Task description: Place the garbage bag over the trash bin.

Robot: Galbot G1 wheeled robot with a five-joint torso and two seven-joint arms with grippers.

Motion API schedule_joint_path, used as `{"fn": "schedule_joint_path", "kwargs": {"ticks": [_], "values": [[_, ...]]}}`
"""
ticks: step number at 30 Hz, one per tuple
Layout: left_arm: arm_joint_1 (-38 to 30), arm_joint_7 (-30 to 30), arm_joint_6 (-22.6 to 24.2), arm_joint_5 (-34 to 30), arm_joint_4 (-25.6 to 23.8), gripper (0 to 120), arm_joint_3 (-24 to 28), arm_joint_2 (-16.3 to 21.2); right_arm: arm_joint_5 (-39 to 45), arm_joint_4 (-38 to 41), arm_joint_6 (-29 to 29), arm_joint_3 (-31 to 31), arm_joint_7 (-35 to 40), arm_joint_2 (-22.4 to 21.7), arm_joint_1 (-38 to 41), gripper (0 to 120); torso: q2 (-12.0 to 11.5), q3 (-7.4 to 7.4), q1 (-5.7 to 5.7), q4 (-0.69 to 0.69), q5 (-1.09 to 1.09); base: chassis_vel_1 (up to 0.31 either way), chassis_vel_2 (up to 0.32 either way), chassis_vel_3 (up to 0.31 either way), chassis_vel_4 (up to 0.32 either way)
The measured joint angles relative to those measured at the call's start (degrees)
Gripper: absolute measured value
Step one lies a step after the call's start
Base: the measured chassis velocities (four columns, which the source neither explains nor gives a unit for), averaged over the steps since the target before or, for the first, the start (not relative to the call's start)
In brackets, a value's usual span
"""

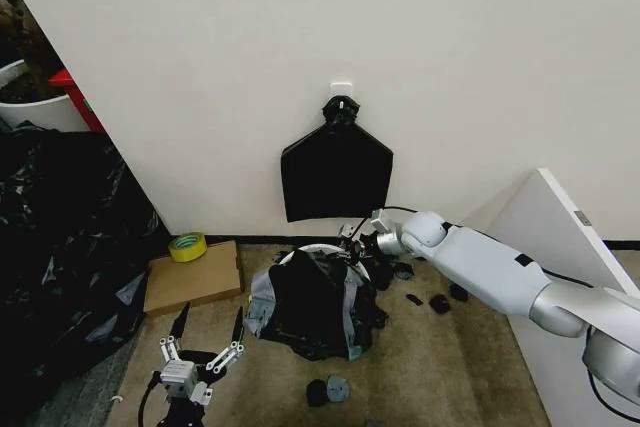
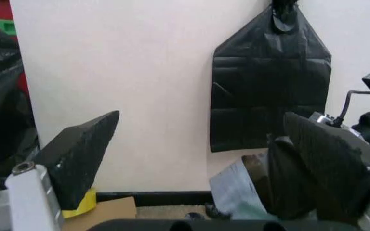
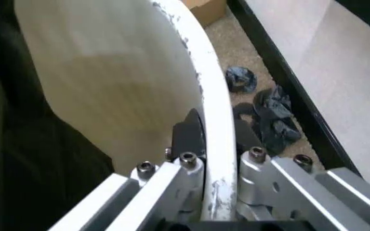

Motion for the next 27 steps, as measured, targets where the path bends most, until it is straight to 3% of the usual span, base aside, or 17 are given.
{"fn": "schedule_joint_path", "kwargs": {"ticks": [7, 11, 15, 20, 23, 27], "values": [[-0.28, 0.00, 0.50, -0.85, -0.53, 100, 0.02, -0.02, 1.67, 2.95, -1.40, 0.78, 4.08, -1.23, -1.25, 1, 0.00, -0.01, 0.00, 0.01, 0.00, 0.000, 0.000, 0.000, 0.000], [-0.48, -0.02, 0.88, -1.45, -0.81, 100, 0.00, -0.05, 3.71, 7.19, -8.37, 5.49, 10.93, -3.28, -4.65, 1, 0.00, -0.01, 0.00, 0.01, 0.00, 0.000, 0.000, 0.000, 0.000], [-0.54, -0.02, 1.16, -1.81, -1.14, 100, 0.02, -0.02, 6.26, 9.11, -10.65, 7.91, 13.74, -4.43, -6.68, 1, 0.00, 0.00, 0.00, 0.00, 0.01, 0.000, 0.000, 0.000, 0.000], [-0.62, -0.03, 1.98, -2.54, -2.14, 100, -0.04, 0.48, 13.84, 15.54, -14.68, 15.98, 22.92, -7.56, -14.47, 1, 0.00, 0.00, 0.00, 0.00, 0.01, 0.000, 0.000, 0.000, 0.000], [-0.69, -0.02, 2.47, -3.01, -2.52, 100, -0.09, 0.74, 14.52, 17.41, -15.57, 19.36, 25.96, -8.14, -17.51, 1, 0.01, 0.00, 0.00, 0.00, 0.01, 0.000, 0.000, 0.000, 0.000], [-0.78, -0.08, 3.51, -3.65, -3.35, 100, -0.01, 0.97, 15.11, 21.64, -17.11, 28.25, 31.62, -8.60, -24.74, 1, 0.01, -0.01, 0.00, 0.00, 0.00, 0.000, 0.000, 0.000, 0.000]]}}
